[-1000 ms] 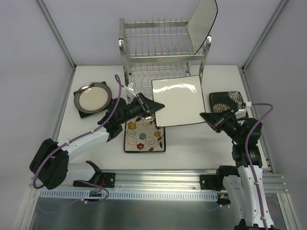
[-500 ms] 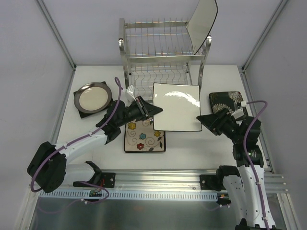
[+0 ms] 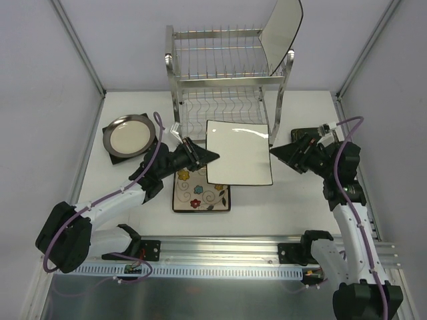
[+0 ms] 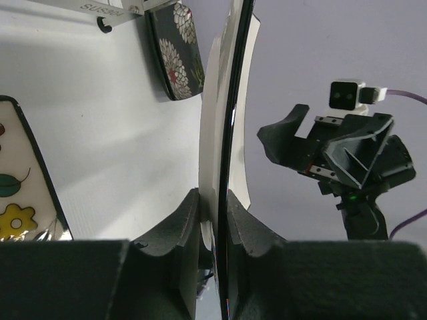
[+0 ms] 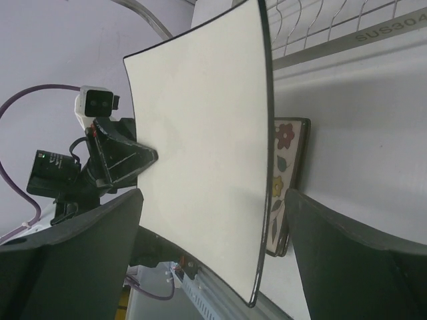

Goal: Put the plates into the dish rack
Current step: Pass the plate from the right arm to the left, then pass the plate from the left arm to the right

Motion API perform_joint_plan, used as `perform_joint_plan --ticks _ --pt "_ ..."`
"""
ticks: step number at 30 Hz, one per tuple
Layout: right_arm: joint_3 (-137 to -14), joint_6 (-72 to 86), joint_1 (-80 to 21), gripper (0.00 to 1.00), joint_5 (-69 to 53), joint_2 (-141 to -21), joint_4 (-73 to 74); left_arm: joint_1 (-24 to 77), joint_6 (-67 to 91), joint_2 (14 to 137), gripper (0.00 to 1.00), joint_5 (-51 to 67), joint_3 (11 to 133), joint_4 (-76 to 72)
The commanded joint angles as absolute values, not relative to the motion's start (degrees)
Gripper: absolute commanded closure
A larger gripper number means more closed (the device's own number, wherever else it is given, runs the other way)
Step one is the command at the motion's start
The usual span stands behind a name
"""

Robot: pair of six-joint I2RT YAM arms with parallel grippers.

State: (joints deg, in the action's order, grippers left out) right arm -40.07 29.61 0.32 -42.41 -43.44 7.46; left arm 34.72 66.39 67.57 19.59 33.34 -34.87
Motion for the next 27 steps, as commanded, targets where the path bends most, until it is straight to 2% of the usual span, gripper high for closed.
perform_joint_plan --ticks 1,13,22,27 --pt "-41.5 29.6 0.1 0.08 -46.5 -46.7 0.3 34.1 70.9 61.6 1.00 22.8 35.5 -53.2" --pt "-47.9 30.2 0.1 0.09 -57.2 -57.3 -7.0 32.9 70.8 61.3 1.00 27.4 36.1 -59.0" --pt "-52.7 28.0 -2.6 0.13 -60.4 -60.7 -3.3 32.8 69.3 62.2 1.00 28.1 38.0 -60.4" --pt "-55.1 22.8 -4.5 0.17 -62.3 -61.7 3.5 32.8 69.2 62.7 1.00 28.2 38.8 -61.0"
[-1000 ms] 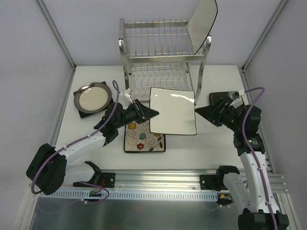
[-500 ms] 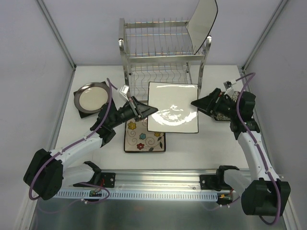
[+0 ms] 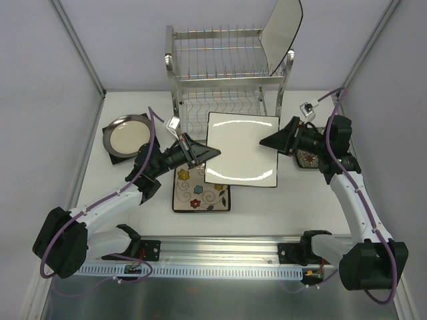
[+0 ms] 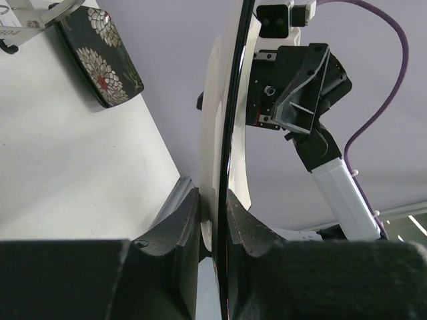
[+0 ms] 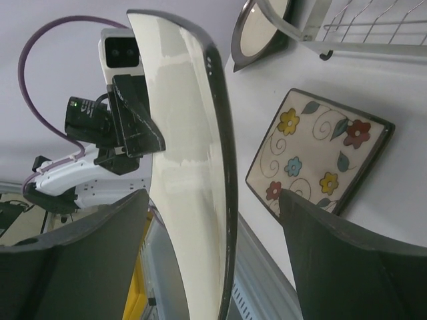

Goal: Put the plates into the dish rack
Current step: Pass the plate from the left arm to the right

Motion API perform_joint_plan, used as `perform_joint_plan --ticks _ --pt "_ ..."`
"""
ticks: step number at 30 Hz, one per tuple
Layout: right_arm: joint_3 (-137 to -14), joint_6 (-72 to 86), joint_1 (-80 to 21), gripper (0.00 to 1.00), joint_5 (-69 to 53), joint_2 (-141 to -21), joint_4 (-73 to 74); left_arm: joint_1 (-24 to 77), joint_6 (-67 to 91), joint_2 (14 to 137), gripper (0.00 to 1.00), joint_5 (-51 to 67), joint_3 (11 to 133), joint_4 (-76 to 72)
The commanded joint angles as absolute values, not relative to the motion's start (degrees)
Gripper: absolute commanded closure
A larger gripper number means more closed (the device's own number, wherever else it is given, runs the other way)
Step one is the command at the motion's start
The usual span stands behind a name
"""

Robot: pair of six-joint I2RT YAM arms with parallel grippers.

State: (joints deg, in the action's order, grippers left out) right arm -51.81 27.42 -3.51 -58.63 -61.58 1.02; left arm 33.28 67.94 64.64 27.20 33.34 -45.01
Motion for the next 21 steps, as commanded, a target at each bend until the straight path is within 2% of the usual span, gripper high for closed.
perform_joint_plan --ticks 1,5,11,16,20,21 --pt "-55.3 22.6 -4.6 0.18 -62.6 -61.7 4.2 32.9 69.2 62.8 1.00 28.1 39.0 -61.1" --pt "-55.6 21.1 -4.7 0.24 -63.7 -61.7 5.6 32.9 68.6 62.8 1.00 28.2 39.4 -61.2" --pt "-56.1 19.7 -4.7 0.47 -65.3 -61.5 6.3 32.9 68.6 62.9 1.00 29.0 39.5 -61.0" --pt "-57.3 17.2 -4.7 0.62 -66.2 -61.3 8.6 32.7 67.9 62.7 1.00 28.8 38.9 -60.5" --pt "-57.5 16.9 -4.7 0.82 -67.1 -60.8 8.9 32.3 67.4 62.3 1.00 28.8 38.8 -59.6" --pt "-57.6 16.7 -4.6 0.84 -67.2 -60.6 9.1 32.2 67.2 62.4 1.00 28.7 38.7 -59.0"
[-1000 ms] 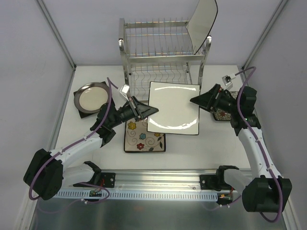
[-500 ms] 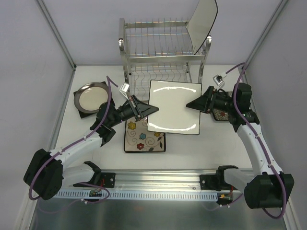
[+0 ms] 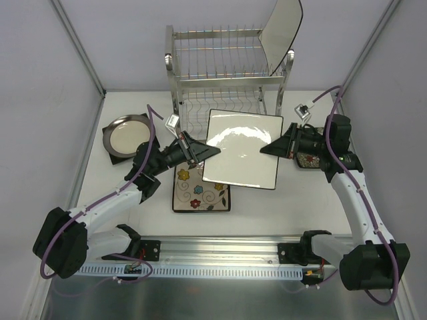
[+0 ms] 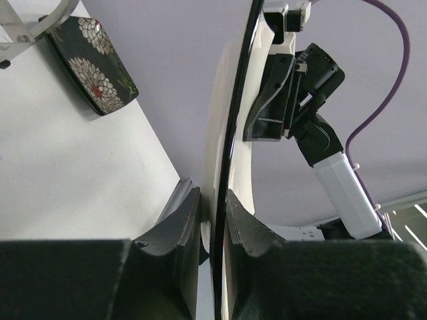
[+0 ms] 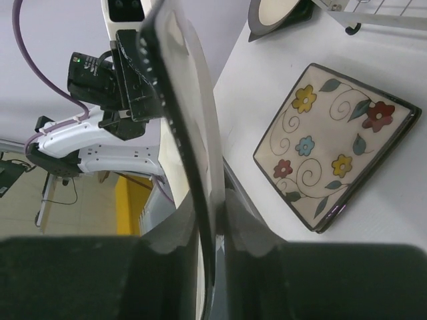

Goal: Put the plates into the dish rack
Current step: Pass the plate from the left arm to the right, then insert the plate into the dish rack

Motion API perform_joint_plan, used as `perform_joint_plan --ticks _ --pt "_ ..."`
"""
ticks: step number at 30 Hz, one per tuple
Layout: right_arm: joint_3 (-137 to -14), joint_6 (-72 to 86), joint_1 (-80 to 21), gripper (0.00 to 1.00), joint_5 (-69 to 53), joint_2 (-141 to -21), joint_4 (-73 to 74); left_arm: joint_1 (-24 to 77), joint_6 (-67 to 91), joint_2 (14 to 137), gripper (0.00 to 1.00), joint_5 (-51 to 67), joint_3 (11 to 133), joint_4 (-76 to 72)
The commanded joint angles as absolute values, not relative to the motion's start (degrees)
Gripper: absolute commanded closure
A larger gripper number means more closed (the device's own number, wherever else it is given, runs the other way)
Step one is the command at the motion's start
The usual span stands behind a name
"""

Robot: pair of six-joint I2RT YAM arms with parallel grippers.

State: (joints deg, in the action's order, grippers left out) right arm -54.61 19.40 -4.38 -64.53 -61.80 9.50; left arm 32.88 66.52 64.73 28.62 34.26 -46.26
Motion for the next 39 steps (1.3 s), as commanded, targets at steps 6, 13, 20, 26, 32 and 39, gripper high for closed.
perform_joint_plan --ticks 6,13,20,26,32,39 --pt "-58.4 15.9 -4.7 0.99 -67.1 -59.2 9.8 31.8 64.3 61.6 1.00 28.9 38.5 -52.7" --pt "-61.2 16.4 -4.7 0.99 -64.3 -57.0 9.9 31.8 61.4 60.3 0.63 28.7 37.8 -47.3" --pt "-66.3 17.1 -4.7 0.99 -60.0 -56.2 10.8 31.3 55.0 55.3 0.33 26.1 37.6 -37.5" --pt "-72.9 17.1 -4.7 1.00 -56.3 -56.4 11.5 29.5 47.5 48.3 0.08 20.7 38.1 -22.5" --pt "-82.3 17.6 -4.7 0.99 -53.1 -58.4 10.7 28.3 38.0 40.3 0.01 11.4 39.2 -7.6" --pt "-94.0 16.4 -5.4 0.99 -44.4 -63.1 8.7 27.2 30.8 34.6 0.01 4.6 40.3 6.5"
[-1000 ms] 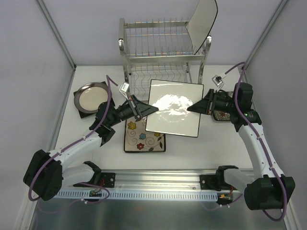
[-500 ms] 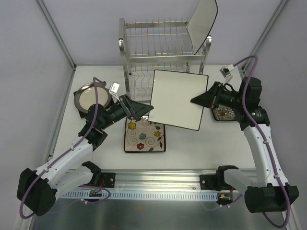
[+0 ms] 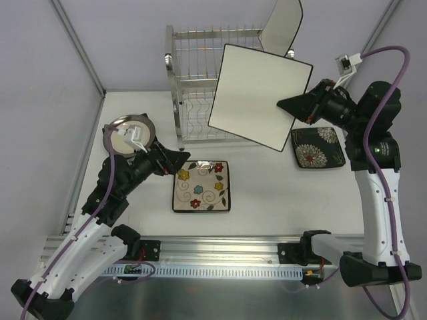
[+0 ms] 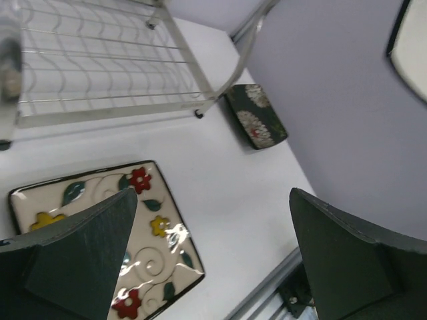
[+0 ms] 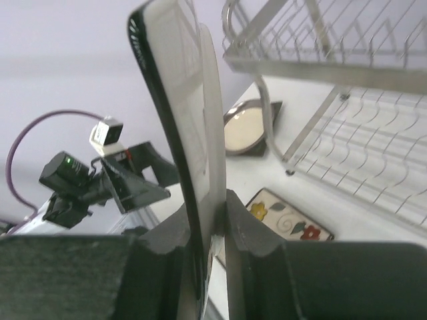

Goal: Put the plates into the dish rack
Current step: Insert the plate into the dish rack

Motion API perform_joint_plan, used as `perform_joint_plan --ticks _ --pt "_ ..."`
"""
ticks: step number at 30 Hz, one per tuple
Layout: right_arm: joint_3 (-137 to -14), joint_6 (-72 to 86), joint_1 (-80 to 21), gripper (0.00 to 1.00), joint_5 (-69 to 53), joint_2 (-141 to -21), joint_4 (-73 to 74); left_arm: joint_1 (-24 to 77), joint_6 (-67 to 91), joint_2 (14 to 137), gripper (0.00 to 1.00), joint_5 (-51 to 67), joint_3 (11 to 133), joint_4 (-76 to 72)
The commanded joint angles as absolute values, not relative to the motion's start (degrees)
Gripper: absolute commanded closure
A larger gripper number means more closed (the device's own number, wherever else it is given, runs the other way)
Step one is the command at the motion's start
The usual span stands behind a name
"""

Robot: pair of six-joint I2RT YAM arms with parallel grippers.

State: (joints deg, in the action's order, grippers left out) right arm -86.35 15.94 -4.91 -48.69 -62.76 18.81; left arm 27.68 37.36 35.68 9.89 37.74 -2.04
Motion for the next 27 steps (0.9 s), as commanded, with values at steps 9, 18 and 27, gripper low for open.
perform_joint_plan --ticks 9,18,27 --pt "-109.2 8.1 -9.2 0.99 -28.1 -71.8 9.0 26.2 24.1 35.1 0.01 -3.6 41.0 20.3" --pt "-117.2 -1.2 -13.8 0.99 -13.7 -79.9 4.3 25.8 15.8 32.3 0.01 -11.6 38.0 24.4" --pt "-120.1 -6.9 -19.1 0.99 -3.2 -86.6 -9.4 25.6 14.1 34.5 0.01 -19.3 33.9 24.0"
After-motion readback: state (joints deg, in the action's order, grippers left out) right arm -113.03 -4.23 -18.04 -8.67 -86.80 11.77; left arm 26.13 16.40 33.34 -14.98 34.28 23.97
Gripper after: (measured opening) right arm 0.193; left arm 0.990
